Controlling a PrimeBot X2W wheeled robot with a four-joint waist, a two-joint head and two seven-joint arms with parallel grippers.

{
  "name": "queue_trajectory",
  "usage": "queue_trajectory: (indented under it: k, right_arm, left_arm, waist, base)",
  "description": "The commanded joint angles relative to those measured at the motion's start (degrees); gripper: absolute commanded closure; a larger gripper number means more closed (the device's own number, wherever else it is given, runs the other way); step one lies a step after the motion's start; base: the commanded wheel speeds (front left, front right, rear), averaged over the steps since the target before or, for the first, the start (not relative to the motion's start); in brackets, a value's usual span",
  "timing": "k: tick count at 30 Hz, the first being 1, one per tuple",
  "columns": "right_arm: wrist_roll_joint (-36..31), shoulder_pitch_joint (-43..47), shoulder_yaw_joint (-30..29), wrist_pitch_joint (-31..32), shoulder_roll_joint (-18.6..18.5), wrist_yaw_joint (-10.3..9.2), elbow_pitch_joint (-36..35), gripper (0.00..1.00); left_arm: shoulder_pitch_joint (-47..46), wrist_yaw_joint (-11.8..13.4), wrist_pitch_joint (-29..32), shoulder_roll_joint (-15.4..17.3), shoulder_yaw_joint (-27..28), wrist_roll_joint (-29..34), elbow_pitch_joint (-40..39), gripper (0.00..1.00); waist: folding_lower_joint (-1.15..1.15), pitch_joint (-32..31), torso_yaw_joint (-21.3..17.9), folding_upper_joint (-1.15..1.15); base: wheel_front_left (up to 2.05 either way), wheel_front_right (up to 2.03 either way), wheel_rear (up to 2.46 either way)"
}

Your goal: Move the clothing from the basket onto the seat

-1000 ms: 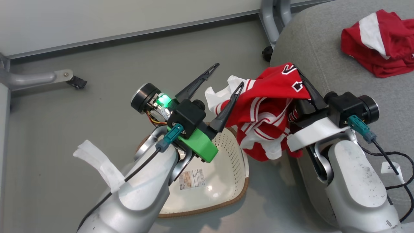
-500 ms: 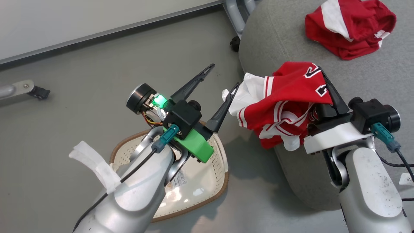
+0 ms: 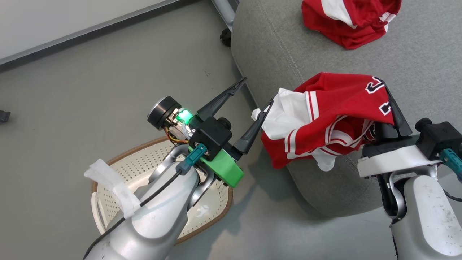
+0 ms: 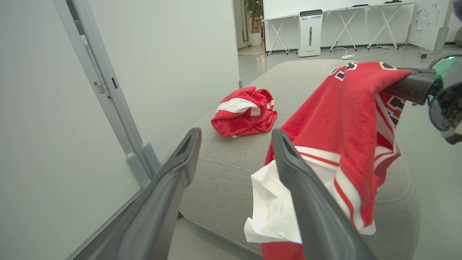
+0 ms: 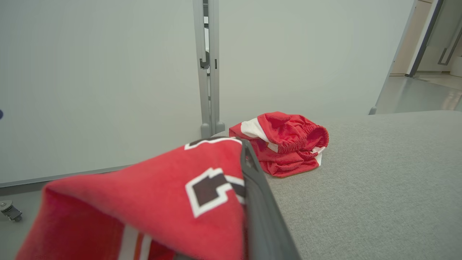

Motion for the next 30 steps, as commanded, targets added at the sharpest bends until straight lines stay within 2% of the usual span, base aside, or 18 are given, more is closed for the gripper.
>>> queue_trajectory:
  k: [1, 8, 16, 22, 30]
  right_arm:
    - [0.45, 0.79, -0.34, -0.14, -0.07, -0.04, -0.44, 1.00]
    - [0.66, 1.29, -1.42, -0.14, -0.08, -0.04, -0.70, 1.00]
    - [0.75, -4.42, -2.11, -0.15, -0.09, -0.04, -1.75, 1.00]
    - [-0.37, -13.16, -4.96, -0.15, -0.41, -0.04, -2.68, 1.00]
    - [-0.96, -27.80, -11.42, -0.15, -4.50, -0.04, -3.73, 1.00]
  left_arm:
    - [0.79, -0.17, -0.18, 0.27, -0.03, 0.07, 0.19, 0.00]
    - [0.77, -0.19, -0.18, 0.48, 0.01, -0.40, 0.26, 0.00]
    - [0.77, -0.20, -0.18, 1.11, 0.54, -0.07, 0.16, 0.00]
    - [-1.95, -0.21, -0.18, 1.01, 0.77, 0.41, -0.30, 0.00]
    - [-5.10, -0.22, -0.18, 1.80, 0.60, 1.31, -0.19, 0.00]
  waist:
    - [0.00, 0.56, -0.89, 0.00]
    - [0.00, 0.65, -1.06, 0.00]
    - [0.00, 2.42, -0.50, 0.00]
    - [0.00, 6.31, 0.90, 0.00]
    - [0.00, 13.79, 2.76, 0.00]
  base:
    - [0.00, 0.00, 0.00]
    - [0.00, 0.00, 0.00]
    - [0.00, 0.00, 0.00]
    - [0.00, 0.00, 0.00]
    - [0.00, 0.00, 0.00]
